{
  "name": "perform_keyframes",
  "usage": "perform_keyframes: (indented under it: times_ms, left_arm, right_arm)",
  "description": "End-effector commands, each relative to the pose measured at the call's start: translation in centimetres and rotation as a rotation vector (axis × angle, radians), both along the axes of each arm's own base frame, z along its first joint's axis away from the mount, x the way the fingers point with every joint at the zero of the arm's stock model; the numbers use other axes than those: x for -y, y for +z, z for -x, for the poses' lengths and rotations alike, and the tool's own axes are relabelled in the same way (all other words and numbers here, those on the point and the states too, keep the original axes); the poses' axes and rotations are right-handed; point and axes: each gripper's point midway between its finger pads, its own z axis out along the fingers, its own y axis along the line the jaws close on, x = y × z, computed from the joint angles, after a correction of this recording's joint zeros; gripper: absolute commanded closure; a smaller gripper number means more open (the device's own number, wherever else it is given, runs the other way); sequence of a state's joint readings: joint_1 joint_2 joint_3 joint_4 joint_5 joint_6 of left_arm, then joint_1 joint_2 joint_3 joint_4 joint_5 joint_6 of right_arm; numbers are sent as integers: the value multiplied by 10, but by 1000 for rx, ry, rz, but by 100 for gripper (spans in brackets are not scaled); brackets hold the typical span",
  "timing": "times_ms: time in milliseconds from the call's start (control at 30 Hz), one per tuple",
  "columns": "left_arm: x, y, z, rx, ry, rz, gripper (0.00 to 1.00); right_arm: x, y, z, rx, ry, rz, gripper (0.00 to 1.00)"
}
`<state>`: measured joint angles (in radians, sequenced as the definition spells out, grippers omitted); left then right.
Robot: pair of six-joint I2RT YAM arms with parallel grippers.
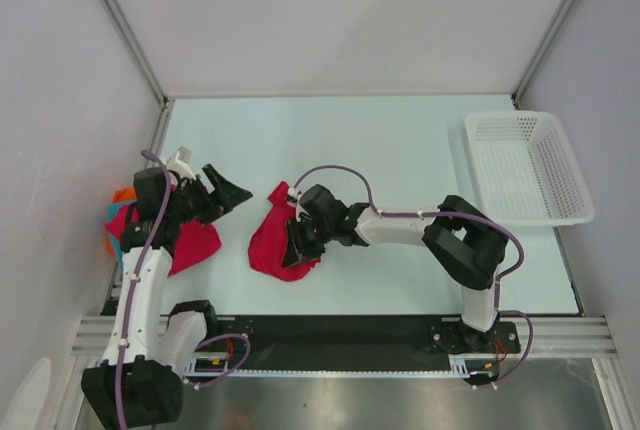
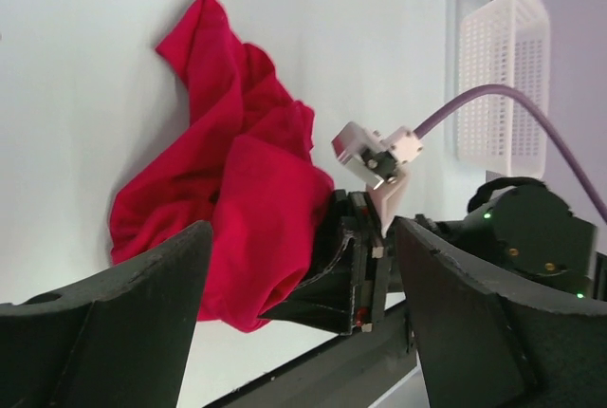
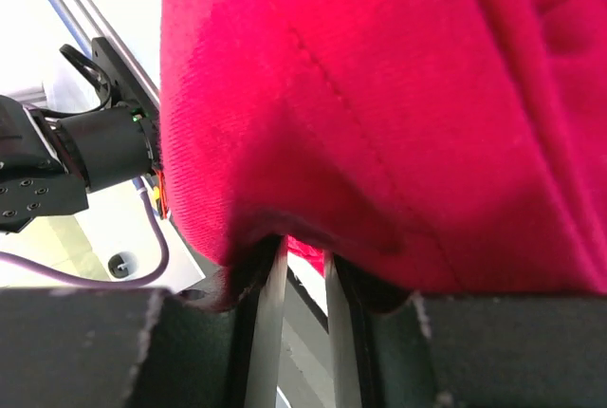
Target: Fold and stack the t-shirts
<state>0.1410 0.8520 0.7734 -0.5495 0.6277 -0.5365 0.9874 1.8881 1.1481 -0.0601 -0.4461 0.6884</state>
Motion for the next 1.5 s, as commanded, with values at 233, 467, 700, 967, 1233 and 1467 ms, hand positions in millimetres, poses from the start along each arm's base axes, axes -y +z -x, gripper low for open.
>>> perform_keyframes:
  times_ms: [233, 467, 700, 967, 1233, 1467]
  left_arm:
    - [3, -12, 2, 10, -42, 2, 18]
    - [7, -9, 10, 28, -68, 5, 20]
    - [13, -13, 5, 8, -96, 38, 21]
    - [20, -18, 6, 10, -122, 60, 21]
    - [58, -36, 9, -38, -256, 55, 22]
    - [119, -65, 20, -109, -402, 19, 24]
  right_arm:
    - [-6, 11, -25, 73, -29, -14, 100]
    - [4, 61, -77, 251, -75, 42, 100]
    - [57, 179, -135, 533, -269, 75, 100]
    - [160, 344, -148, 852, -621, 25, 100]
    - [236, 327, -156, 832, -822, 152, 100]
    - [252, 312, -143, 806, -838, 200, 100]
